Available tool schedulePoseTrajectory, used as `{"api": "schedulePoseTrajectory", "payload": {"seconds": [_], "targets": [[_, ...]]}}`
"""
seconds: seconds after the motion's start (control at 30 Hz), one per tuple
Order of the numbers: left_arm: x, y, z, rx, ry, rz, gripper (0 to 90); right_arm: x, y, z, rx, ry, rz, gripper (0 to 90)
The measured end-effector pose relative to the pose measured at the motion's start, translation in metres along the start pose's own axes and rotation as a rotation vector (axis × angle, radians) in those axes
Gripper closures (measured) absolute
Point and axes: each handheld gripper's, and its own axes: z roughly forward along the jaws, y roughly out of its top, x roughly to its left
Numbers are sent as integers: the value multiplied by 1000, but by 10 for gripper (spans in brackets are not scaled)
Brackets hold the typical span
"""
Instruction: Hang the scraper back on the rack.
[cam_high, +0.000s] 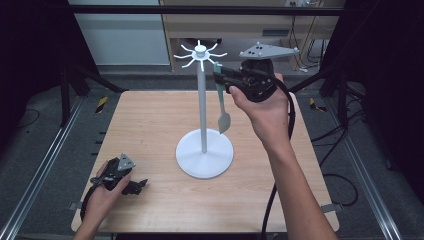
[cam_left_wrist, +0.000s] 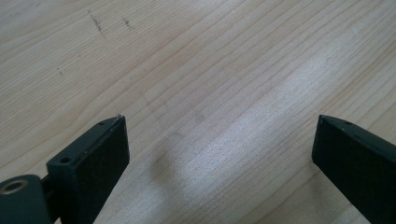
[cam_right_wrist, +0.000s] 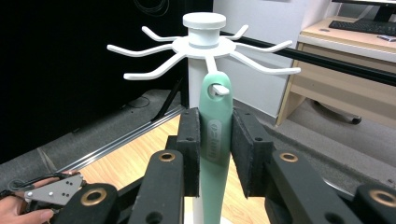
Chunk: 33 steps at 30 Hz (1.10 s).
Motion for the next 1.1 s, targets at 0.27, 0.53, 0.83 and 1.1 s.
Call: {"api": "schedulePoseTrajectory", "payload": {"seconds": [0.27, 0.53, 0.83, 1.1], "targets": [[0, 0, 0, 2, 0, 0, 37, -1, -2, -3, 12, -1, -2, 729], [0, 0, 0, 4, 1, 3, 37, -3, -7, -10, 16, -12, 1, 730], [0, 0, 0, 5, 1, 4, 37, -9, -17, -18, 36, -41, 4, 735], [0, 0, 0, 7, 1, 5, 37, -13, -30, -20, 68, -72, 3, 730]]}}
